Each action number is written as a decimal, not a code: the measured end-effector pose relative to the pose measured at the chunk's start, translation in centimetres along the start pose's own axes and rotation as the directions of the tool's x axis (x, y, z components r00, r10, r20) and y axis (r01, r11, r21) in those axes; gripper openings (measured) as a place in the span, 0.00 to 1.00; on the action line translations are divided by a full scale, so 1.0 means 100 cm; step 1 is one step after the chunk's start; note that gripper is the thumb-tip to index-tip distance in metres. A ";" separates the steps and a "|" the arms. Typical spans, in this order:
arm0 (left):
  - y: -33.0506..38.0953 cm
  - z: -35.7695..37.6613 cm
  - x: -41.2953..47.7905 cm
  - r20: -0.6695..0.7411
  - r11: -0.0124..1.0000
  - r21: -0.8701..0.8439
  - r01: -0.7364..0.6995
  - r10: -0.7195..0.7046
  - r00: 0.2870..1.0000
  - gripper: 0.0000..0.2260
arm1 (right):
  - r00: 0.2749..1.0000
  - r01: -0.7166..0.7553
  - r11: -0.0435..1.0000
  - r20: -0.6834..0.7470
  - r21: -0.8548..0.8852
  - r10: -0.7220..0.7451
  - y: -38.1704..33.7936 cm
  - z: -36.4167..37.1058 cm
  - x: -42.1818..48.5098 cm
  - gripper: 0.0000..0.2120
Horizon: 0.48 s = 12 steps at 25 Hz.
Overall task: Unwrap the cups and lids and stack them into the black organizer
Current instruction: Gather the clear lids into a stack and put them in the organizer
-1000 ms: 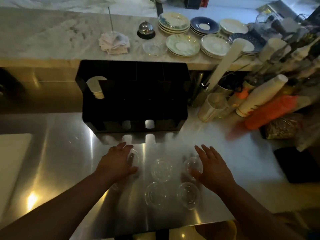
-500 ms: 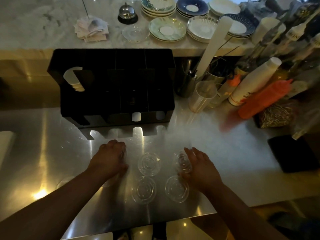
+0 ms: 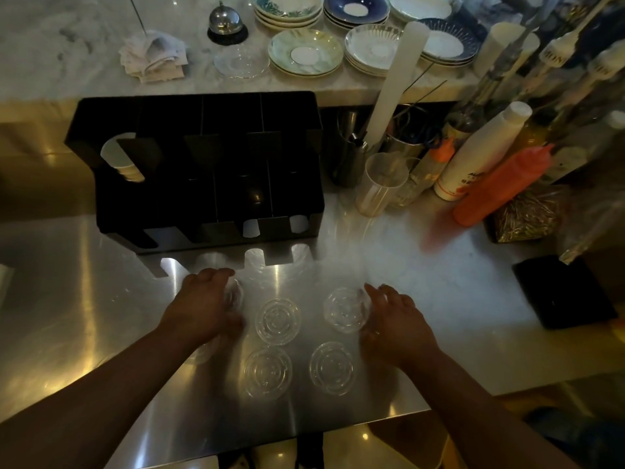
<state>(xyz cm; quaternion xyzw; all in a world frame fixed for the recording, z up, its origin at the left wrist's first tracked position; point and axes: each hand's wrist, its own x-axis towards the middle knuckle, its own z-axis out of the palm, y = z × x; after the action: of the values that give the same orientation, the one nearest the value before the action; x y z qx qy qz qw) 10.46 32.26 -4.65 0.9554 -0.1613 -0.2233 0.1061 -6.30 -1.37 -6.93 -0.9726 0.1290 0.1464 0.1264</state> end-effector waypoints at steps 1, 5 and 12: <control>0.004 0.000 0.001 -0.006 1.000 0.006 -0.006 0.006 1.000 0.43 | 1.000 0.009 1.000 -0.015 0.001 -0.009 0.003 -0.002 0.000 0.44; 0.018 -0.003 0.004 -0.027 1.000 0.003 -0.020 0.020 0.999 0.40 | 0.997 0.007 0.999 -0.071 0.031 -0.005 0.013 -0.008 -0.002 0.43; 0.053 0.006 -0.009 0.029 0.989 -0.059 -0.136 0.138 0.990 0.40 | 0.991 0.016 0.999 -0.134 0.032 -0.012 0.023 -0.016 -0.010 0.43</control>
<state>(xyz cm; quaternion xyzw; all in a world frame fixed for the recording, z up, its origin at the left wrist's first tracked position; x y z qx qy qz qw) 8.03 27.59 -3.42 0.9350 -0.2217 -0.2355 0.1456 -7.46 -3.80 -5.67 -0.9789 0.1328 0.0778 0.1345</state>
